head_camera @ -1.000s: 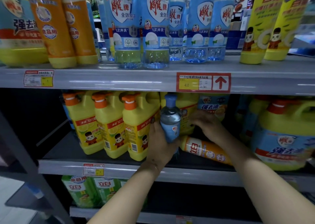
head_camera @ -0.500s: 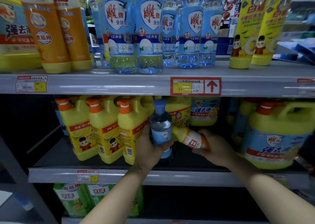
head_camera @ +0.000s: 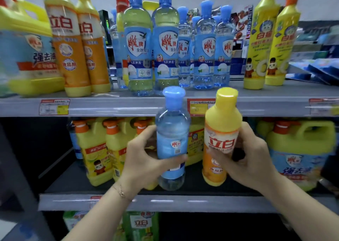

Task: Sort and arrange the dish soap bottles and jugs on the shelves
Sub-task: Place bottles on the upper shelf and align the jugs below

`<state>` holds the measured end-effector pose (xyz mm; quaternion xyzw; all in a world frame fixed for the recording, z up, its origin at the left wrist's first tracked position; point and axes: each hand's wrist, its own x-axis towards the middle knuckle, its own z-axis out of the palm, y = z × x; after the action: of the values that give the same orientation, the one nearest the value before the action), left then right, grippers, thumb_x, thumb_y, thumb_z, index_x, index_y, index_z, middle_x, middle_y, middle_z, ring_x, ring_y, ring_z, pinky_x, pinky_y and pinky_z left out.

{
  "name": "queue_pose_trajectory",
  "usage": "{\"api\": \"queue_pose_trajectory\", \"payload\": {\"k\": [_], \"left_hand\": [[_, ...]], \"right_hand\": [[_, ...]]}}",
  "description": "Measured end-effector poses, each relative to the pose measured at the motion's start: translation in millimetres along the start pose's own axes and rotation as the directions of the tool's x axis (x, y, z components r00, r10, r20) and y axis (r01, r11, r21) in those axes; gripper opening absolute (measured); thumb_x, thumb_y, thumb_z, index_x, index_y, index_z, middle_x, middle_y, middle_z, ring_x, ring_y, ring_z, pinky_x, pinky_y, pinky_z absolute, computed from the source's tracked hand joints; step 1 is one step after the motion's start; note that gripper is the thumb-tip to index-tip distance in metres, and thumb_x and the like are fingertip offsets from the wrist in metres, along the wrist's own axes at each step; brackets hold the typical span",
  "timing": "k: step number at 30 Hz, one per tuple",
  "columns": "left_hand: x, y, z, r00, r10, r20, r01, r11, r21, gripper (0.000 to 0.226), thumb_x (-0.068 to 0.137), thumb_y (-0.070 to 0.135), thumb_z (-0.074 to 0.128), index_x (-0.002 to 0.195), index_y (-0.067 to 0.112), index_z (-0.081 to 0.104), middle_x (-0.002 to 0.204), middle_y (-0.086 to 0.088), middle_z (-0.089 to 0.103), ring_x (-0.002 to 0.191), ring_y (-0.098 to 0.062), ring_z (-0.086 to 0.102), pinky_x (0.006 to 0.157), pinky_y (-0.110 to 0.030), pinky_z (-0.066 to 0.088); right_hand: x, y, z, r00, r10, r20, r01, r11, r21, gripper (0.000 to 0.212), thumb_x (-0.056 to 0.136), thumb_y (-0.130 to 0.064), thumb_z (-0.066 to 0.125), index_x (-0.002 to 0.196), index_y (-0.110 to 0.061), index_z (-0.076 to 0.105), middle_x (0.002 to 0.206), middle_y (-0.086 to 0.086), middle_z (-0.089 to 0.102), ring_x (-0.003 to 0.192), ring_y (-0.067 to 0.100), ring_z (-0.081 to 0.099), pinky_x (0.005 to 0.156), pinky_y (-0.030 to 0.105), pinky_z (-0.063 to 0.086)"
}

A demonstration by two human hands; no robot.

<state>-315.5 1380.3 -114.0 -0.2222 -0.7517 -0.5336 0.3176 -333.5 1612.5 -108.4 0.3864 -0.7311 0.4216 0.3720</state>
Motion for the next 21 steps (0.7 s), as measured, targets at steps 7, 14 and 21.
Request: {"api": "queue_pose_trajectory", "payload": {"k": [7,14,21], "left_hand": [[70.3,84.7,-20.4,0.992,0.116,-0.055,-0.122,0.985,-0.123,0.049,0.06,0.026,0.088,0.103,0.011,0.07,0.096,-0.001,0.076,0.082,-0.019,0.074,0.064,-0.038,0.061],[157.7,123.3,3.3,0.993,0.055,-0.108,-0.066,0.993,-0.103,0.036,0.057,0.03,0.086,0.089,0.017,0.077,0.086,0.002,0.077,0.082,-0.015,0.074,0.076,-0.039,0.061],[217.0,107.1,56.2,0.994,-0.041,-0.103,0.042,0.999,0.01,0.058,0.071,0.026,0.082,0.117,0.007,0.052,0.1,-0.002,0.07,0.092,-0.017,0.069,0.073,-0.027,0.058]], "right_hand": [[83.2,-46.7,-24.3,0.973,0.029,-0.23,-0.02,0.999,0.042,0.03,0.078,-0.043,0.067,0.098,-0.024,0.057,0.086,-0.024,0.064,0.079,-0.007,0.065,0.058,0.006,0.046],[157.7,-32.9,-56.7,0.912,0.136,-0.386,-0.151,0.988,-0.01,0.034,0.082,-0.041,0.07,0.101,-0.013,0.062,0.088,-0.013,0.067,0.076,-0.003,0.066,0.063,0.017,0.053],[190.6,-13.3,-75.5,0.871,0.176,-0.458,-0.252,0.962,-0.109,0.037,0.081,-0.046,0.07,0.101,-0.016,0.06,0.088,-0.005,0.066,0.077,0.003,0.065,0.064,0.019,0.053]]}}
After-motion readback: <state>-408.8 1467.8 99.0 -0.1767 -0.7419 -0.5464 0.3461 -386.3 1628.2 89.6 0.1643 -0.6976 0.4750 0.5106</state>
